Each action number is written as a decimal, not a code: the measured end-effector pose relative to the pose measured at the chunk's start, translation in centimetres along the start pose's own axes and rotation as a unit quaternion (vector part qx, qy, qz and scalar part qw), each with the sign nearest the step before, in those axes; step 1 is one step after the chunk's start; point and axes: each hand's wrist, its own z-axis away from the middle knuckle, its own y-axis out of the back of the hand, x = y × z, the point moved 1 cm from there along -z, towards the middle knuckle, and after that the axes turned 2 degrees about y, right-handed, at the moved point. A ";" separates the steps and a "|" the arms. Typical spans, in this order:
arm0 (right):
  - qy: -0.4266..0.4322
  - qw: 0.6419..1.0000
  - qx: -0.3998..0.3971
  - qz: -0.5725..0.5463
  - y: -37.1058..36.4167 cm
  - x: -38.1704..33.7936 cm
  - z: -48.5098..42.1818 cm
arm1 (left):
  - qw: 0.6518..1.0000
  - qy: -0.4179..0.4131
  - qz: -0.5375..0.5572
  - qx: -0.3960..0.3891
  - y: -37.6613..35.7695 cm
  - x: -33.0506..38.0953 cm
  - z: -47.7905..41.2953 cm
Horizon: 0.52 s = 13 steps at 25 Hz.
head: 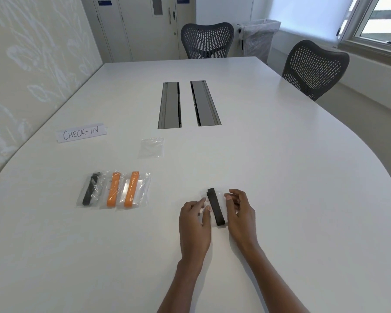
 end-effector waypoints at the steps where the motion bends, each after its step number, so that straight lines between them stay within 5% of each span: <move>1: 0.004 1.000 0.014 0.001 0.0 -0.1 0.1 | 1.000 0.004 0.020 0.006 0.4 0.0 -0.3; 6: 0.148 0.983 0.083 0.068 -1.3 -3.4 0.0 | 0.997 -0.030 -0.046 0.052 3.2 -1.1 -6.7; 13: 0.250 0.955 -0.081 0.138 -9.8 -9.2 -5.0 | 0.960 -0.076 -0.268 -0.018 3.5 -4.2 -11.5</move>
